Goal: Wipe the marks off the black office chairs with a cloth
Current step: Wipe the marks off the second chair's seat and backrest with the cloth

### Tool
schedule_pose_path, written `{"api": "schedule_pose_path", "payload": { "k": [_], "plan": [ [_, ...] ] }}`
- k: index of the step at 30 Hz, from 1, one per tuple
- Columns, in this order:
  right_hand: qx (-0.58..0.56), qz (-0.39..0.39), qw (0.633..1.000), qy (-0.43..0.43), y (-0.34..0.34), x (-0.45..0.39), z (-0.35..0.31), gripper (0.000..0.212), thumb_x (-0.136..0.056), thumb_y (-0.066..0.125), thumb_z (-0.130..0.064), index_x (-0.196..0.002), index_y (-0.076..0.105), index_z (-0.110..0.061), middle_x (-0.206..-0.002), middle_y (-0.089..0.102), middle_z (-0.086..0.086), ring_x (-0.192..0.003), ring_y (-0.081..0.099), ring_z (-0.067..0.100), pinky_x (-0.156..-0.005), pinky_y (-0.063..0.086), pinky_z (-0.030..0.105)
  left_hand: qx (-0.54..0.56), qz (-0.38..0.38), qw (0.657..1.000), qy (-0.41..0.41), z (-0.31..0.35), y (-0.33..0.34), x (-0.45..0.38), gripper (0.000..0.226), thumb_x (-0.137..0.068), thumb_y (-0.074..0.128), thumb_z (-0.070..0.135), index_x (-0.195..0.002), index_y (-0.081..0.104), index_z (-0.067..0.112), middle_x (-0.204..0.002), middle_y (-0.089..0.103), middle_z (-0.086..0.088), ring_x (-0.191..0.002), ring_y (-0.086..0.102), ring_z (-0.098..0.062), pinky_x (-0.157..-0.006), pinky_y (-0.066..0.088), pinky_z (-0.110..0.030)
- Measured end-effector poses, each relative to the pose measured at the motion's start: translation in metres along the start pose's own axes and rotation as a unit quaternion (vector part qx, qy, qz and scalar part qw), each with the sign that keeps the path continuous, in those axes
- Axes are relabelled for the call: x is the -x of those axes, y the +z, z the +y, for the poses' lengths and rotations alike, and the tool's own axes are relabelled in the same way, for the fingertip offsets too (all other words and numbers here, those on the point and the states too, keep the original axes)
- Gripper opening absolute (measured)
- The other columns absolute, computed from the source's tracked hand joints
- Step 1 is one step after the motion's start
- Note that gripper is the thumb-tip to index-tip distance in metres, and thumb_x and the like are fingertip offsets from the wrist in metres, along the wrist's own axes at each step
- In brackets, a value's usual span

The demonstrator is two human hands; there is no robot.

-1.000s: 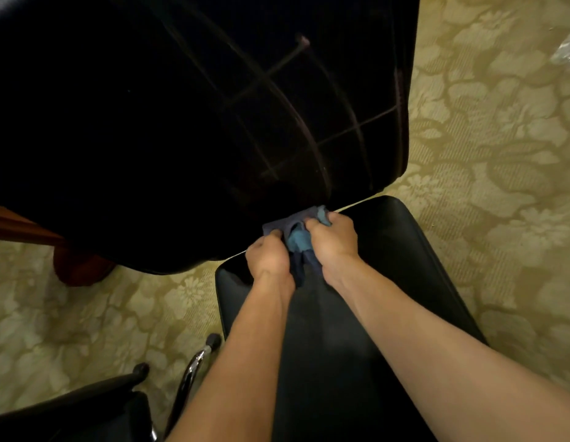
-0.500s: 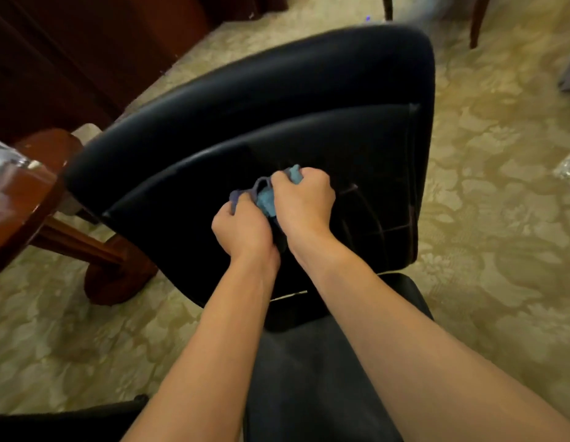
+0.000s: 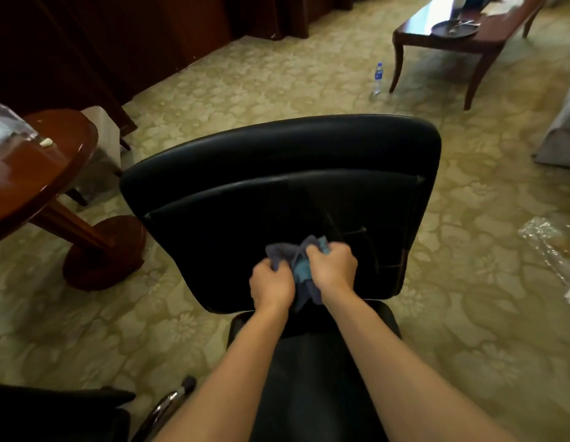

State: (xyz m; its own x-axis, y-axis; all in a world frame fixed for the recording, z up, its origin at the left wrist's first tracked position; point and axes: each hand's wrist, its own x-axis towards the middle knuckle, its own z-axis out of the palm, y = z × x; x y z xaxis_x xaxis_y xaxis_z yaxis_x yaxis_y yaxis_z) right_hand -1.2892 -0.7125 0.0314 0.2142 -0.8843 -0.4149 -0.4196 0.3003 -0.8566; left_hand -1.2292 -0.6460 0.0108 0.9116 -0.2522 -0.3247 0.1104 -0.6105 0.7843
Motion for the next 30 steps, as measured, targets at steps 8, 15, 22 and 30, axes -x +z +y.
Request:
{"api": "schedule_pose_path", "payload": {
  "k": [8,15,22,30],
  "plan": [
    [-0.027,0.076,0.985,-0.152,-0.045,0.002,-0.065,0.018,-0.088,0.067,-0.029,-0.076,0.063,-0.017,-0.077,0.066,0.001,-0.077,0.064,0.017,-0.070,0.050,0.032,0.174,-0.047,0.978,0.104,0.072,-0.006,0.010,0.026,-0.085,0.062,0.045,-0.074,0.068,0.022,-0.080,0.073,-0.003,-0.081,0.070,-0.019,-0.078,0.057,-0.041],
    [0.048,0.133,0.970,-0.196,-0.045,-0.020,-0.064,0.013,-0.091,0.064,-0.027,-0.098,0.064,-0.016,-0.092,0.067,-0.001,-0.082,0.061,0.012,-0.067,0.041,0.022,0.139,-0.003,0.985,0.100,0.091,0.024,0.015,0.019,-0.093,0.065,0.035,-0.081,0.067,0.020,-0.081,0.071,0.000,-0.076,0.068,-0.013,-0.071,0.057,-0.031],
    [0.020,0.117,0.992,-0.039,-0.046,-0.012,0.023,0.013,-0.090,0.065,-0.026,-0.091,0.065,-0.013,-0.089,0.067,0.005,-0.087,0.066,0.023,-0.067,0.045,0.028,0.046,-0.109,0.992,-0.044,0.037,0.044,0.031,0.021,-0.092,0.066,0.032,-0.077,0.071,0.019,-0.078,0.074,-0.007,-0.074,0.072,-0.025,-0.074,0.061,-0.049],
    [-0.111,0.229,0.939,-0.229,-0.109,-0.016,-0.060,0.019,-0.088,0.066,-0.016,-0.072,0.055,-0.017,-0.064,0.055,-0.012,-0.055,0.052,-0.007,-0.055,0.041,0.009,0.212,-0.133,0.958,0.143,0.125,0.048,0.053,0.022,-0.093,0.064,0.032,-0.080,0.070,0.015,-0.084,0.075,-0.010,-0.087,0.073,-0.027,-0.078,0.059,-0.046]
  ]
}}
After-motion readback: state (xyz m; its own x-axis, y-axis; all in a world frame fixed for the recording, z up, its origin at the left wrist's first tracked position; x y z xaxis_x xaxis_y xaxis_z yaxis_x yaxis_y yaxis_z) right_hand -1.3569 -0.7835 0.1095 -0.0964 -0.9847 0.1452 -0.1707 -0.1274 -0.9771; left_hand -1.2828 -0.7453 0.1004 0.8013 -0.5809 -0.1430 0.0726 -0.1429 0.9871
